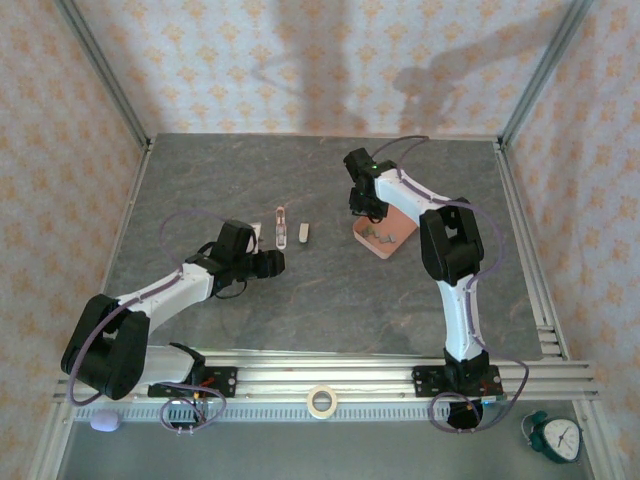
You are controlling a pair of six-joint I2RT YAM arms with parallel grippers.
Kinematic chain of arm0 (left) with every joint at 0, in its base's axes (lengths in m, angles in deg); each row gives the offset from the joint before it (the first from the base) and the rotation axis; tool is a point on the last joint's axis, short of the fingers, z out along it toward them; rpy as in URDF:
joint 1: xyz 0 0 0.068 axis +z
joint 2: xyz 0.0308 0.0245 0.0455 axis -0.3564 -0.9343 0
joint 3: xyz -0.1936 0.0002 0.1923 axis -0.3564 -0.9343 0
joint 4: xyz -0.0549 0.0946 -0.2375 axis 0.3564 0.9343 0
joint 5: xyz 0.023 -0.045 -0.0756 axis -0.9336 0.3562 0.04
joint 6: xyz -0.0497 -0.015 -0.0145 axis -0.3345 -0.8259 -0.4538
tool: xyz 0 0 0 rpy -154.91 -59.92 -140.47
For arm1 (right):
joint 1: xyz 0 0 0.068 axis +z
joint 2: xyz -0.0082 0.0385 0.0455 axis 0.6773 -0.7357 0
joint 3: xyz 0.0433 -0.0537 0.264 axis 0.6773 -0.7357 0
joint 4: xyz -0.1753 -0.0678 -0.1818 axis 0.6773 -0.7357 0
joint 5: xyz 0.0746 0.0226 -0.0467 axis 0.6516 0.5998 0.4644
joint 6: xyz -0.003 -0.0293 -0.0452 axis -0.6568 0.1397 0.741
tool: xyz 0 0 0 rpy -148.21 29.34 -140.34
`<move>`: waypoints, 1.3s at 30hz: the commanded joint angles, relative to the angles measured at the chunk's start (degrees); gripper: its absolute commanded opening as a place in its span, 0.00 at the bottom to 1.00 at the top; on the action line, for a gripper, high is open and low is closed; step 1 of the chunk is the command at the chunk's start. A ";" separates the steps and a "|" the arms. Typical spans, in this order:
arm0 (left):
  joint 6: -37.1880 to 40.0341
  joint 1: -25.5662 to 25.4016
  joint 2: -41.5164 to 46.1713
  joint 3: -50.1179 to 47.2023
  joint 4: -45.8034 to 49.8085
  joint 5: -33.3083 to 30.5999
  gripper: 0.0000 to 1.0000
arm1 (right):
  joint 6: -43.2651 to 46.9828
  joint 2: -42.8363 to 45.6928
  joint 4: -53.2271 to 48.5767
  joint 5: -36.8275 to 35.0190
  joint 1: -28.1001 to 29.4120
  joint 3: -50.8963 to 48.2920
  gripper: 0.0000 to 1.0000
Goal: Load the staples into the stapler
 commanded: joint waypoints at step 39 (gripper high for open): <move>-0.80 0.50 14.89 -5.71 1.81 -2.79 0.59 | 7.00 26.02 -1.03 3.62 17.79 -30.46 0.13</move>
